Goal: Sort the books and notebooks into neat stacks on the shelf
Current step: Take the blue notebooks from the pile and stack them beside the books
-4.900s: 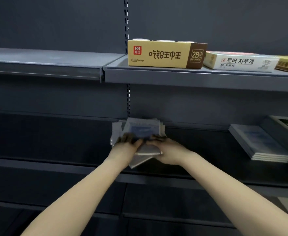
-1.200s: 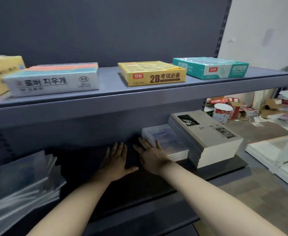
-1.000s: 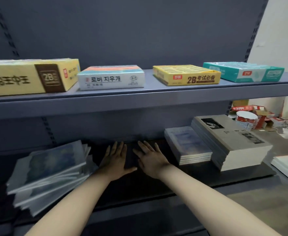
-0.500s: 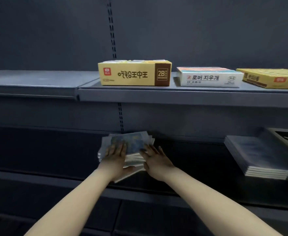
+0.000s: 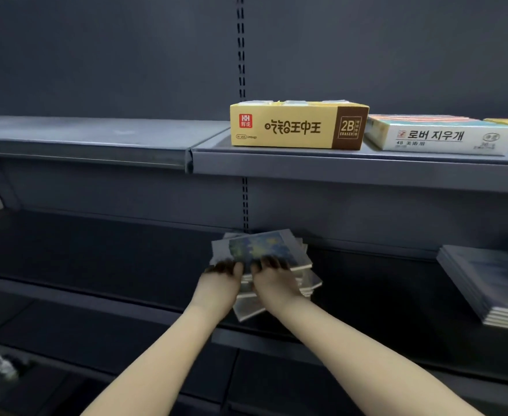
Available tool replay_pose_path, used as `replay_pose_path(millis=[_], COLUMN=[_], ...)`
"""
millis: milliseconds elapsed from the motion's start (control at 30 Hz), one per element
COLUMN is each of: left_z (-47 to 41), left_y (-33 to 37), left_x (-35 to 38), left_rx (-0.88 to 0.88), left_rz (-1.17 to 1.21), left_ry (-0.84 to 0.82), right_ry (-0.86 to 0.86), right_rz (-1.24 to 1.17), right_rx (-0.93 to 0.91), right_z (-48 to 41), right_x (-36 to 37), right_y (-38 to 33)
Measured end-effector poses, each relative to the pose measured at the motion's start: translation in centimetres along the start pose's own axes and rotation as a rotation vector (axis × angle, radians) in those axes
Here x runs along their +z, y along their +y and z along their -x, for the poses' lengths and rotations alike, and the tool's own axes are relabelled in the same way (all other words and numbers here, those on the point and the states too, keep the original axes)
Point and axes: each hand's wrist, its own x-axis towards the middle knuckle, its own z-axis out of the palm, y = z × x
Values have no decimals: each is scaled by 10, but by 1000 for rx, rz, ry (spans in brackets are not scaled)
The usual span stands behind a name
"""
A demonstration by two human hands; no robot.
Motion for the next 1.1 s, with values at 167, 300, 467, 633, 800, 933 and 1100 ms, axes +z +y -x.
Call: replay_pose_path(millis=[167,300,467,633,800,933,1100], left_z=[2,2,1,-3,-15,-25,-24], left_y=[-16,-23,-9,22,57,79,113], left_x=[-14,-3,1,2,-19,-12,-14], left_rx=[52,98,118,137,169,209,232], left_rz=[134,91,158,106,-110,-115,-10], left_ry=[82,67,-45,-157,-88,31,48], right_ry=[28,63,121,165,209,217,169], right_rz=[153,69,-150,-209,-203,-39,17], right_rx=[-140,-177,-246,-212,-278,-151,-4], right_z=[5,18,40,62,80,84,86], right_x=[-2,-3,19,14,3,13,18], right_y=[9,31,74,102,109,113,124])
